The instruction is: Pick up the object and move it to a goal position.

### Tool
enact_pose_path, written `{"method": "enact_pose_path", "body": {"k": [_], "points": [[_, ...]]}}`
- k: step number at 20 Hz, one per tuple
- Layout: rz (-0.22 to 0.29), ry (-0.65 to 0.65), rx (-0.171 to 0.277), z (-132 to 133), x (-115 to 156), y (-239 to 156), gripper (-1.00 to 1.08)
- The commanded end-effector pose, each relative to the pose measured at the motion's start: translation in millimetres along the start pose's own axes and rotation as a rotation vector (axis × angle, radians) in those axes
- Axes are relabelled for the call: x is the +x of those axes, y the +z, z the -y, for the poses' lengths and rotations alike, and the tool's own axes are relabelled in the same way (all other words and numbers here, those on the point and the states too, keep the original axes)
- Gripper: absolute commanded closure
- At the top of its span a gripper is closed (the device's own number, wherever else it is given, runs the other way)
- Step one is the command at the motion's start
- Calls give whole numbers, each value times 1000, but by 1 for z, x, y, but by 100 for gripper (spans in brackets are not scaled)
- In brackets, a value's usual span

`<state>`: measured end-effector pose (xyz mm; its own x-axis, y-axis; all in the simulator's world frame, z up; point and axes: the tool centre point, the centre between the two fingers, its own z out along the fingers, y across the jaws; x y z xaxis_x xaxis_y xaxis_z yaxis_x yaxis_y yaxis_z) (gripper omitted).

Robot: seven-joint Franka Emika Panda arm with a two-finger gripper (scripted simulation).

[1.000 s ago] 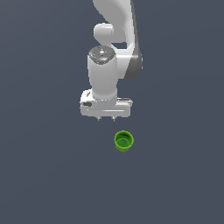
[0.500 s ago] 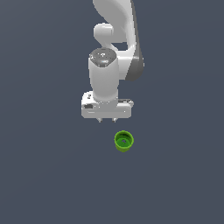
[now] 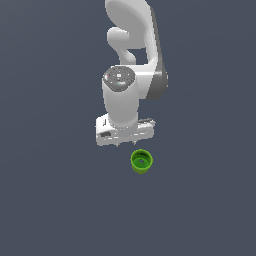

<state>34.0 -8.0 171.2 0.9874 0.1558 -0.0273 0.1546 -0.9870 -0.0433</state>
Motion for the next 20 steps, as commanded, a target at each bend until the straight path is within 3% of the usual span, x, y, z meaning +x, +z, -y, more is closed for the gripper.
{"method": "enact_pose_path", "body": {"k": [1,11,20], "points": [[15,-58,17,4,8,5,-20],[66,-319,116,19,40,25,-20],[80,-546,230,30,61,42,-20]]}}
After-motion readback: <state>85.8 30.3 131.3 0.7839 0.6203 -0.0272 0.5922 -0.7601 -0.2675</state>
